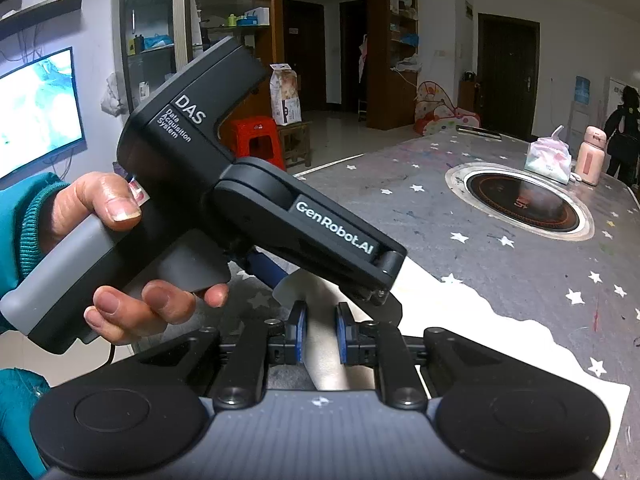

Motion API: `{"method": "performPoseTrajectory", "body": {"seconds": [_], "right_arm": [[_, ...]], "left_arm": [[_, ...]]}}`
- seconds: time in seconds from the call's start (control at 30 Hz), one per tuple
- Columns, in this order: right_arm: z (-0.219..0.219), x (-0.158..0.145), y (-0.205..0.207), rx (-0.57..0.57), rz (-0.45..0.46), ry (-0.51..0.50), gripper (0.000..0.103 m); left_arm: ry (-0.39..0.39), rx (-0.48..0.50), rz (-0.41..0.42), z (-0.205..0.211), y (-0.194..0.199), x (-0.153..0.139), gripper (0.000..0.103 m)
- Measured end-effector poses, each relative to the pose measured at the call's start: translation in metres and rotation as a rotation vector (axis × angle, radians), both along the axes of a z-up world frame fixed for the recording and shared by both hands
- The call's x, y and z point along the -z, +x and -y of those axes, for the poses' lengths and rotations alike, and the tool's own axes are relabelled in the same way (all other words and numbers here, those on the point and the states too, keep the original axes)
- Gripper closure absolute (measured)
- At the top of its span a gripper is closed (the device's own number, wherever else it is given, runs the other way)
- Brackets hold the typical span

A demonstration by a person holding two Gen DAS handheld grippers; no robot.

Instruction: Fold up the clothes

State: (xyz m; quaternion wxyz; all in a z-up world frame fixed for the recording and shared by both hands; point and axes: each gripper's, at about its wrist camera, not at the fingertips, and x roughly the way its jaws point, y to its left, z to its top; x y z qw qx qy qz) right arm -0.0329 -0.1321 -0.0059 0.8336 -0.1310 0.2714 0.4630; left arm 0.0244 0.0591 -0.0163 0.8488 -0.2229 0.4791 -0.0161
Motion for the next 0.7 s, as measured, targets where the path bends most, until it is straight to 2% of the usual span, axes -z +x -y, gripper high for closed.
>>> {"method": "performPoseTrajectory", "body": {"seconds": [0.2, 0.47, 0.7], "right_arm": [[-0.005, 0.003, -0.001, -0.012, -0.001, -0.014, 0.089], [-0.013, 0.011, -0.003, -0.026, -0.02, -0.044, 0.088], [-0.005, 0.011, -0.004, -0.015, -0.046, -0.052, 0.079]], "left_arm": [[0.071, -0.006, 0.025, 0.001, -0.004, -0.003, 0.0], [0.12, -0.009, 0.044, 0.0, -0.006, -0.004, 0.0], [0.139, -0.008, 0.046, -0.001, -0.006, -0.003, 0.001]]}}
